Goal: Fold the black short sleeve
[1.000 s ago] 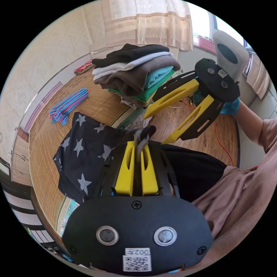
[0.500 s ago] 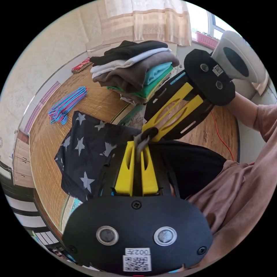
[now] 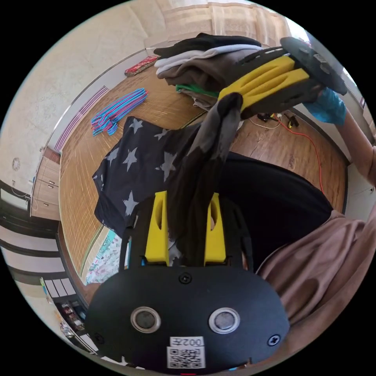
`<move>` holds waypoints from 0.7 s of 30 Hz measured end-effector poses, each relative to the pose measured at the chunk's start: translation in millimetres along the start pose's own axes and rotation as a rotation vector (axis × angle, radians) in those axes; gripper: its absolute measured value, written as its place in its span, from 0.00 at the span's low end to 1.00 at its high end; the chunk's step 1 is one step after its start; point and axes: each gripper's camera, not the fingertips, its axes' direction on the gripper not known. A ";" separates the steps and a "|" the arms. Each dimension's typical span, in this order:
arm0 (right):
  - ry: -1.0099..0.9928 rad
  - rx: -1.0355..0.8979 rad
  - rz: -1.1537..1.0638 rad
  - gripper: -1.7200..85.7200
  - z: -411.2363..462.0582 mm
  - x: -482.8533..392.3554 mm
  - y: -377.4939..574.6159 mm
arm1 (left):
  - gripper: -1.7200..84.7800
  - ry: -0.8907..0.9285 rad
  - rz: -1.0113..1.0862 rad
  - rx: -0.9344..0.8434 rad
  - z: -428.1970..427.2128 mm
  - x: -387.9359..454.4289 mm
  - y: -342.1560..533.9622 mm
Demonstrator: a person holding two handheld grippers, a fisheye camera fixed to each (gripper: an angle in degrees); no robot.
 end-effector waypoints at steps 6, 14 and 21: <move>0.027 0.032 0.051 0.01 -9.1 10.9 -3.8 | 0.12 -0.114 -0.091 -0.052 11.7 -14.5 16.3; 0.045 0.045 0.062 0.01 -11.2 18.4 -12.0 | 0.10 -0.216 -0.145 -0.086 25.6 -41.4 36.2; 0.034 0.043 0.083 0.01 -9.6 31.0 -16.5 | 0.06 -0.175 -0.062 -0.018 26.4 -65.1 45.1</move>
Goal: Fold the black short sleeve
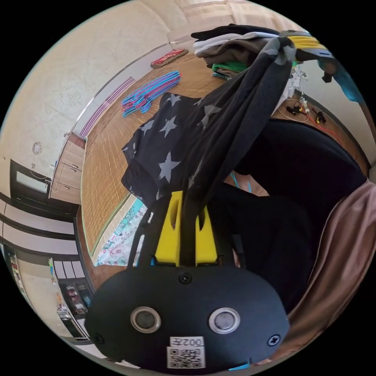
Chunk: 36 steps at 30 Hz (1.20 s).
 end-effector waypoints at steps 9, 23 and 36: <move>-0.069 -0.013 -0.019 0.01 -16.4 8.3 -3.6 | 0.03 0.151 0.170 0.062 -25.3 -39.6 2.0; 0.007 0.018 0.160 0.01 -0.4 68.5 -44.1 | 0.01 0.218 0.372 0.053 -28.4 -108.6 -40.0; 0.300 -0.070 0.638 0.01 170.0 220.3 -116.2 | 0.01 0.082 0.432 -0.012 77.9 -222.4 -178.6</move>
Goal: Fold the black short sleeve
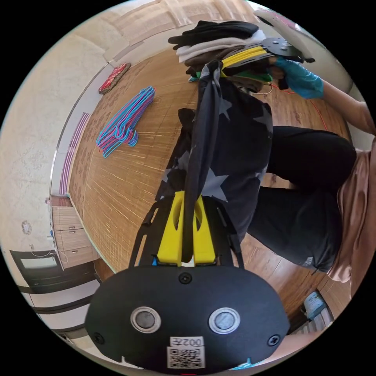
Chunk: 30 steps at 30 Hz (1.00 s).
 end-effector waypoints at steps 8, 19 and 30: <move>-0.028 -0.191 0.071 0.01 127.3 19.1 -50.5 | 0.03 0.050 -0.131 -0.106 94.5 -70.5 -25.6; 0.050 -0.240 0.048 0.03 171.7 29.0 -91.5 | 0.09 0.068 -0.380 -0.059 122.6 -145.6 3.1; -0.098 -0.171 0.101 0.12 172.2 37.7 -109.2 | 0.08 0.053 -0.661 0.019 149.7 -176.5 38.3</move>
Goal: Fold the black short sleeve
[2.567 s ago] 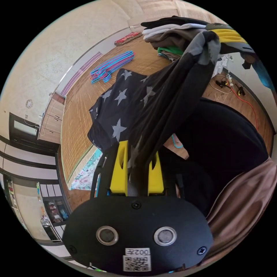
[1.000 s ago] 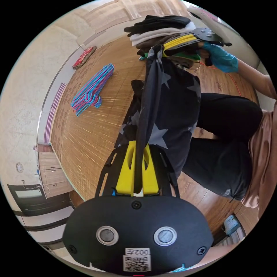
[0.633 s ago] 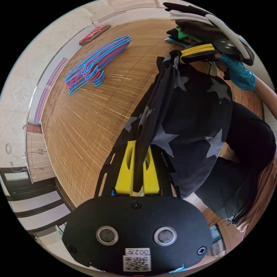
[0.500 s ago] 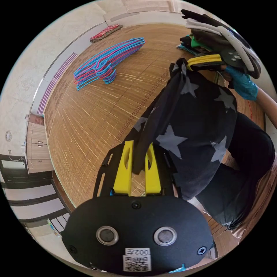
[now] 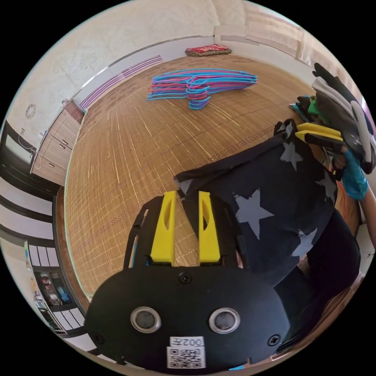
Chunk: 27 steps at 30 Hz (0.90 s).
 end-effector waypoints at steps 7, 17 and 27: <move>-0.058 0.003 0.102 0.08 22.1 13.3 -20.1 | 0.08 0.038 -0.134 -0.012 33.3 -30.0 -3.0; 0.037 -0.003 0.021 0.01 30.2 9.5 -38.0 | 0.01 -0.051 -0.117 0.050 33.3 -39.0 7.3; 0.093 -0.046 -0.063 0.01 40.0 1.1 -36.4 | 0.02 -0.039 -0.148 0.030 47.7 -53.1 17.9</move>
